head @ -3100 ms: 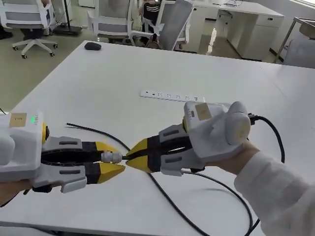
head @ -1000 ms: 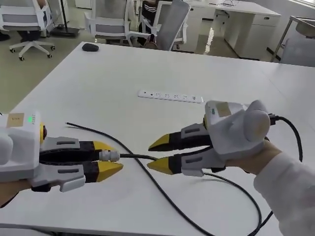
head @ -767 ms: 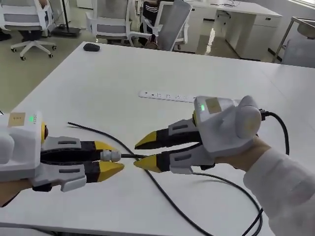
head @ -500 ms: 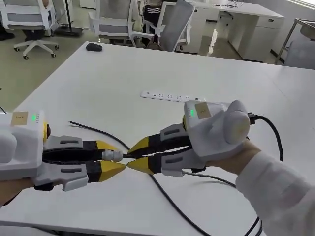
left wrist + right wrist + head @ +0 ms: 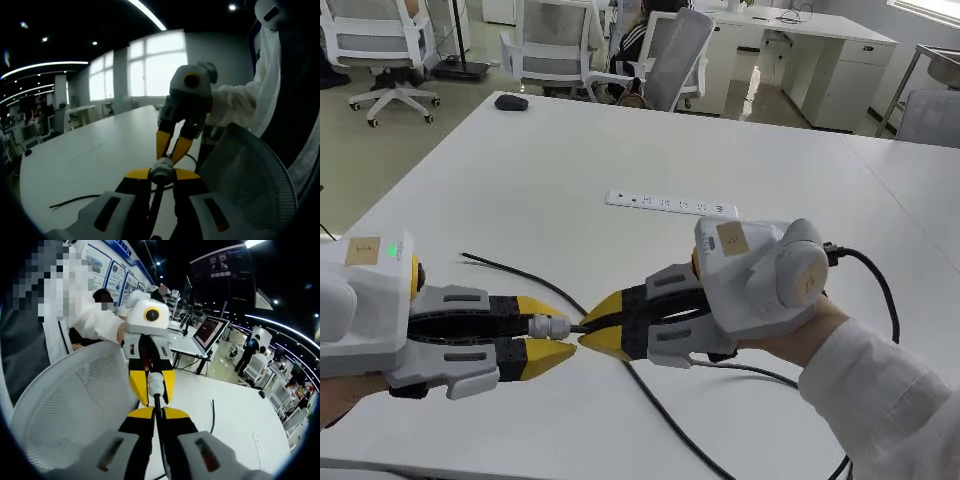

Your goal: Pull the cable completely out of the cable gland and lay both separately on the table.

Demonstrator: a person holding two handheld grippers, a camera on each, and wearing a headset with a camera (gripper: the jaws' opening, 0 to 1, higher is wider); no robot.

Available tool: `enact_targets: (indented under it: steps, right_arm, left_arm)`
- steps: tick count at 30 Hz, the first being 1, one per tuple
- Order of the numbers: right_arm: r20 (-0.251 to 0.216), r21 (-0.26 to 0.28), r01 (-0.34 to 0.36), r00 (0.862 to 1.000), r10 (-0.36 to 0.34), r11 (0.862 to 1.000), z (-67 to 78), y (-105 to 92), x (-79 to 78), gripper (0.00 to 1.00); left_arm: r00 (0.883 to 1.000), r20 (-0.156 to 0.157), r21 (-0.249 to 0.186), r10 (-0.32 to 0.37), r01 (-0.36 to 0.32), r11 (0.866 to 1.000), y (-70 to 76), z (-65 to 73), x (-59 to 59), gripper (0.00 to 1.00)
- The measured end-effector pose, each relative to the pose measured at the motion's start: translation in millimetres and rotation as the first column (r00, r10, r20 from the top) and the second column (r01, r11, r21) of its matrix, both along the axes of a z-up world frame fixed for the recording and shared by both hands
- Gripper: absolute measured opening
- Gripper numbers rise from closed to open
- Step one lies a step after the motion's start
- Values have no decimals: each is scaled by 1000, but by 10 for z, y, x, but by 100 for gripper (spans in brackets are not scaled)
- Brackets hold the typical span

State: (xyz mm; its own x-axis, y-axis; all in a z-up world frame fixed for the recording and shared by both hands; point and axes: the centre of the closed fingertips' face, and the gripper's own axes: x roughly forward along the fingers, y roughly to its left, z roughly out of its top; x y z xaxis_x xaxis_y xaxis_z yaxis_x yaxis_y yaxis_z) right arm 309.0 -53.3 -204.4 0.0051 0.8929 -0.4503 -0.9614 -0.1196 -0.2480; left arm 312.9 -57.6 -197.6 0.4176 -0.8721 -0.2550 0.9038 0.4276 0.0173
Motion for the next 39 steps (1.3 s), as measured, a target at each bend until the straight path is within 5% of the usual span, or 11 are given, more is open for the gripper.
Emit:
enact_targets:
  steps: [23, 27, 39]
  right_arm:
    - [-22, -25, 110, 994, -110, 994, -115, -455, 124, 4]
    - [-23, -39, 139, 990, -140, 989, -153, -573, 156, 4]
    - [-36, -45, 145, 989, -146, 988, -192, -583, 126, 4]
  left_arm:
    - [1000, 1, -6, 28, -28, 1000, 45, 12, 48, 18]
    - [999, -1, -44, 45, -45, 998, 81, 81, 71, 18]
    - [999, 0, -31, 36, -36, 999, 54, 63, 59, 17]
